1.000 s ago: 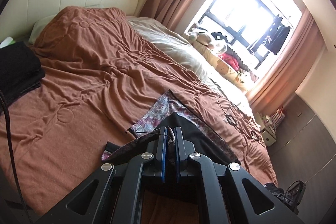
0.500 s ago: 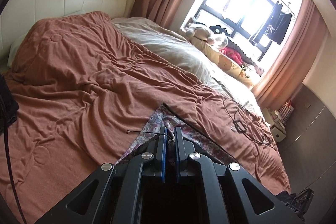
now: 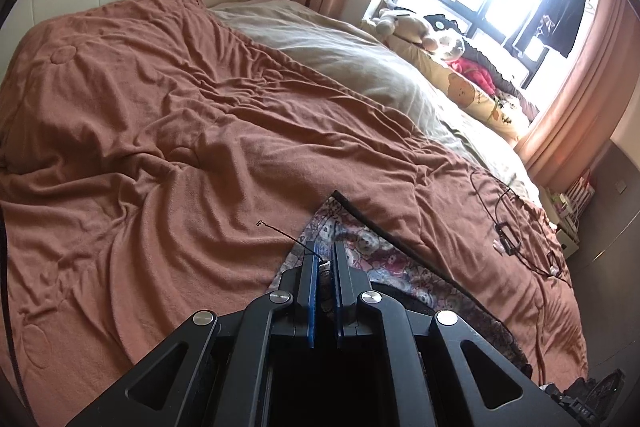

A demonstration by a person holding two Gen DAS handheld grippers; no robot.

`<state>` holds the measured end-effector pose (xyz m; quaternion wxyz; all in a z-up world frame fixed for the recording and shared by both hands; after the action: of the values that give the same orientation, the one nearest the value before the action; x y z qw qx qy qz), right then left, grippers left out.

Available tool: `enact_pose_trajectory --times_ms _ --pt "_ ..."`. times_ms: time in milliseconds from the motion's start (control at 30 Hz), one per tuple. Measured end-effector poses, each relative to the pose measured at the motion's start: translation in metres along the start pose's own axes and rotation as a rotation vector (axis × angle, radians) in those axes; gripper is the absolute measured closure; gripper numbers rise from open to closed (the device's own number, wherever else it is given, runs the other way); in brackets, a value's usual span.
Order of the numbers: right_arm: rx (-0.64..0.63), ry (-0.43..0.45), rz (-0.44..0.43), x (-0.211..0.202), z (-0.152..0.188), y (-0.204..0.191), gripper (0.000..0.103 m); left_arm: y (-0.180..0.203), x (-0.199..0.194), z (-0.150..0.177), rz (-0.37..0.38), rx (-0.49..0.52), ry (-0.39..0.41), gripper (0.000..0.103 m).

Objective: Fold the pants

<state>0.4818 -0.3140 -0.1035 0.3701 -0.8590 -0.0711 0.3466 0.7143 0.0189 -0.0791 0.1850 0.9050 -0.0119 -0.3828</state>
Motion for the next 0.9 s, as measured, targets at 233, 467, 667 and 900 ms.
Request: enact_pose_trajectory --times_ms 233,467,667,900 --pt "0.001 0.003 0.022 0.03 -0.016 0.004 0.099 -0.007 0.065 -0.004 -0.014 0.004 -0.062 0.096" --pt "0.044 -0.049 0.035 0.052 -0.02 0.016 0.091 -0.007 0.113 -0.005 -0.032 0.013 -0.152 0.09" --pt "-0.013 0.038 -0.048 0.021 -0.028 0.001 0.037 -0.003 0.106 -0.006 -0.038 0.101 -0.153 0.041" --pt "-0.088 0.012 0.087 -0.008 -0.021 0.01 0.037 0.001 0.109 -0.001 -0.041 0.234 -0.217 0.041"
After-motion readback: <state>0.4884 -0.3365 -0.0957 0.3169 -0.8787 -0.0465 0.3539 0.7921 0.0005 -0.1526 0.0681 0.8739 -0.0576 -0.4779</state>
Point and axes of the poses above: each gripper's, at about its wrist camera, not at the fingertips, and x roughly the way its jaws point, y to its right, z to its underside, the point moved 4 cm from there along x, roughly the way its jaws point, and after that the axes turned 3 degrees about -y, right-handed, at the moved point
